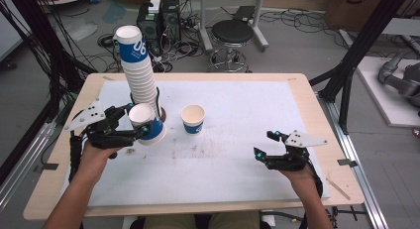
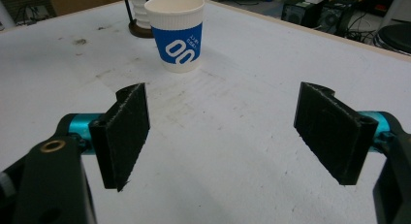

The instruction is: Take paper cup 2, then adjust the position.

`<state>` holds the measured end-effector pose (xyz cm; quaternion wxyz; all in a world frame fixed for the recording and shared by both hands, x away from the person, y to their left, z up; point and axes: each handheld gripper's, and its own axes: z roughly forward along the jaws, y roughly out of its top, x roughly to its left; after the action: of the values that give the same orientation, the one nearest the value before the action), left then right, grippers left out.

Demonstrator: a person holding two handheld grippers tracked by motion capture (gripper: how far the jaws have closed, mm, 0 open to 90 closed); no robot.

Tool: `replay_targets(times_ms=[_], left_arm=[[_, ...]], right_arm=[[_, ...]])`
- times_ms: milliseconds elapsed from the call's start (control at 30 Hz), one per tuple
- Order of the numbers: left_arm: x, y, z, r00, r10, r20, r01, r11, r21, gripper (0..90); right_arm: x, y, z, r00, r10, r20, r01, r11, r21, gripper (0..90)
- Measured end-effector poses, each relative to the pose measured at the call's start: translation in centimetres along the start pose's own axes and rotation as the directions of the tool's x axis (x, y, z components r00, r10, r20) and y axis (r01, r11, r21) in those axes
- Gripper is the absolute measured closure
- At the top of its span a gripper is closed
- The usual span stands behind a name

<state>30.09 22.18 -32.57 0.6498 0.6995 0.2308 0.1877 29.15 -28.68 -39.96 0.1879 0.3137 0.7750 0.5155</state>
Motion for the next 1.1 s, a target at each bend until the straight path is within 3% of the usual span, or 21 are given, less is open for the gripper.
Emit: replay_targets(times_ms=[467, 600, 867, 1100], left_arm=[[-0.7, -0.3, 1.1, 0.9996, -0.009, 0.026, 0.009, 1.0000, 0.003, 30.1], [-0.9, -0.4, 1.6, 0.9991, -0.016, 0.038, 0.015, 0.9999, 0.006, 30.2], [-1.6, -1.0, 2.6, 0.9970, -0.018, 0.075, 0.017, 0.9998, 0.014, 30.2], [-2.7, -1.9, 4.1, 0.9938, -0.025, 0.109, 0.023, 0.9995, 0.024, 30.2]], right_arm=[[0.2, 0.4, -0.2, 0.9999, -0.006, -0.016, 0.005, 1.000, -0.026, 21.0], [0.4, 0.5, -0.2, 0.9985, -0.002, -0.054, 0.000, 1.000, -0.030, 20.3], [0.8, 0.9, 0.1, 0.9961, -0.007, -0.088, 0.004, 0.999, -0.034, 19.4], [2.0, 1.4, 0.9, 0.9863, -0.031, -0.162, 0.029, 0.999, -0.021, 19.4]])
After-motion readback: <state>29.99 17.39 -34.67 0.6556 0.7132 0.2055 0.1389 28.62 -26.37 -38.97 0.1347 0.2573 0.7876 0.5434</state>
